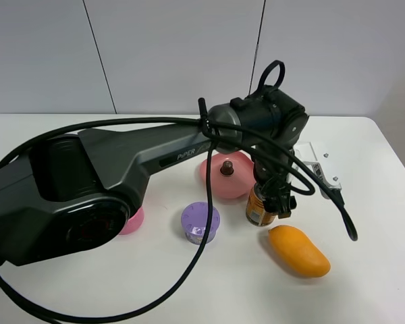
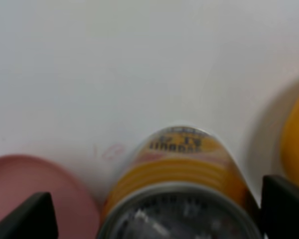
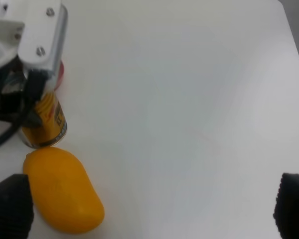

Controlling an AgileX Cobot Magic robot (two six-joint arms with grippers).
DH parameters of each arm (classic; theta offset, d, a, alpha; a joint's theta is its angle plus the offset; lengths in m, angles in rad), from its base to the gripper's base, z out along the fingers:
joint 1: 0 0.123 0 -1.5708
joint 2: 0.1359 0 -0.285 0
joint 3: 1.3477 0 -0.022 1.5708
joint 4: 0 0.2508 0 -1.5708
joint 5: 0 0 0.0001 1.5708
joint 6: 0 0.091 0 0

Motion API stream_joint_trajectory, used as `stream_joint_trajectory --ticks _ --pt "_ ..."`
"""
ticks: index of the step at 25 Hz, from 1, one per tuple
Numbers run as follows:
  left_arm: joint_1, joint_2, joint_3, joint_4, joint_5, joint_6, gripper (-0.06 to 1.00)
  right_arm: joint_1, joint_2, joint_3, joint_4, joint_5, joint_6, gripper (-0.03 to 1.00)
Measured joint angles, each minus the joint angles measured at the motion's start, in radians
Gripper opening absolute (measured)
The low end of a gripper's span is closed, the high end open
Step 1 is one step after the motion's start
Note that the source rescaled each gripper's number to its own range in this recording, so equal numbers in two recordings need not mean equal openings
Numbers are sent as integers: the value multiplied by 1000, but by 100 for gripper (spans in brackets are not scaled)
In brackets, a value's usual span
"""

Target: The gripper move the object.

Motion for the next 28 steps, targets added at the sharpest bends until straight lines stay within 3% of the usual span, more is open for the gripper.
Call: stream_joint_trajectory --ticks 4,9,15,19,24,28 --pt "0 -44 -111 18 112 -83 100 0 0 0 0 0 0 100" --pt "0 -186 -228 23 125 -169 100 0 0 0 0 0 0 100" --pt "44 -429 -267 152 126 -208 100 0 0 0 0 0 0 100" --pt "179 -579 -268 207 127 -245 100 0 0 0 0 0 0 100" --pt "430 -767 -256 173 127 -220 97 0 0 0 0 0 0 100" --pt "668 -929 -158 74 127 -197 79 0 0 0 0 0 0 100"
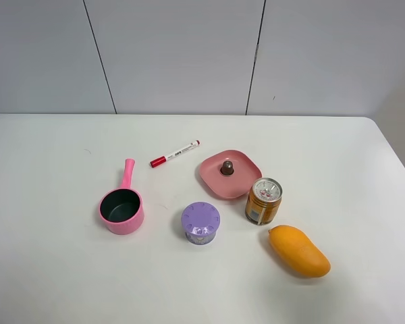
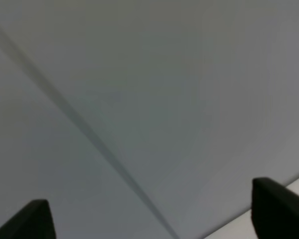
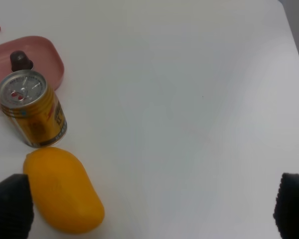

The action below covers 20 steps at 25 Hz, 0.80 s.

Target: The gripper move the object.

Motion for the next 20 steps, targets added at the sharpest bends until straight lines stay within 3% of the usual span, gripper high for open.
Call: stream_joint_trajectory --ticks 4,8,14,20 --pt "212 -186 192 -79 1 79 75 0 0 0 0 0 0 100" --pt "342 -387 433 -60 1 127 74 0 0 0 0 0 0 100" --pt "368 -684 762 5 3 123 74 0 0 0 0 0 0 100" --pt "368 -989 968 66 8 -12 74 0 0 0 0 0 0 100"
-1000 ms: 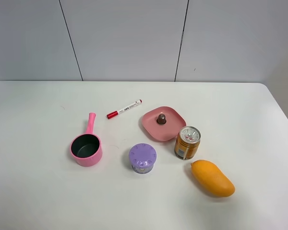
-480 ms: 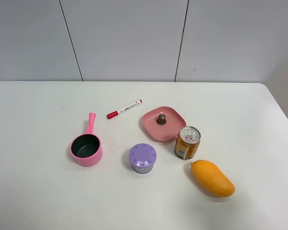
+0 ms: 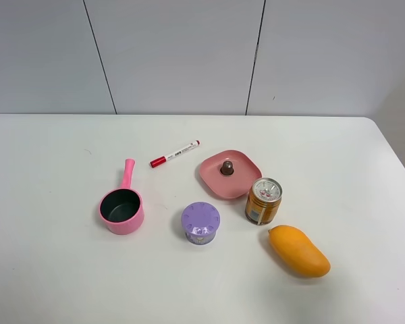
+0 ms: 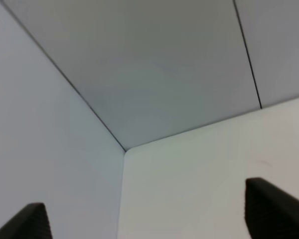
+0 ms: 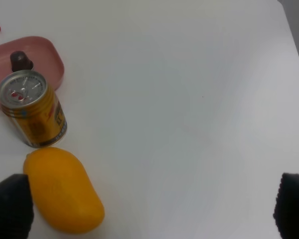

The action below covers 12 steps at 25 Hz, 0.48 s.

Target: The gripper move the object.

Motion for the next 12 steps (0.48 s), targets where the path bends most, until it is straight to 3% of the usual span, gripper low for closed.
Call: stream_joint_trajectory --ticks 4,12 --pt "0 -185 112 40 1 -154 74 0 0 0 0 0 0 100" --pt "0 -481 425 1 -25 -332 74 0 0 0 0 0 0 100"
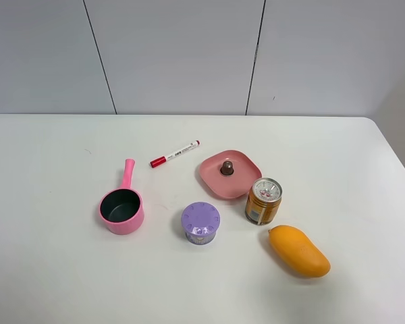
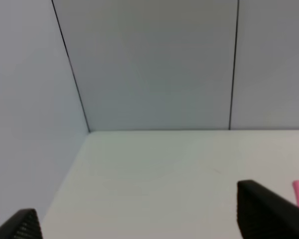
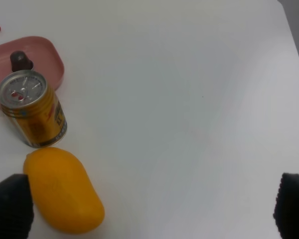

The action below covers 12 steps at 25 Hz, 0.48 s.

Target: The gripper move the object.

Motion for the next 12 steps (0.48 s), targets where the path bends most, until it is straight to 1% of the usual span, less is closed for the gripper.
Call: stream_joint_trajectory --ticks 4,9,12 --pt "0 -86 160 -7 -78 -83 74 0 0 0 0 0 0 100" --pt "0 -90 341 -51 -89 -122 74 0 0 0 0 0 0 100" --pt "0 -90 424 -61 -118 -144 74 0 0 0 0 0 0 100"
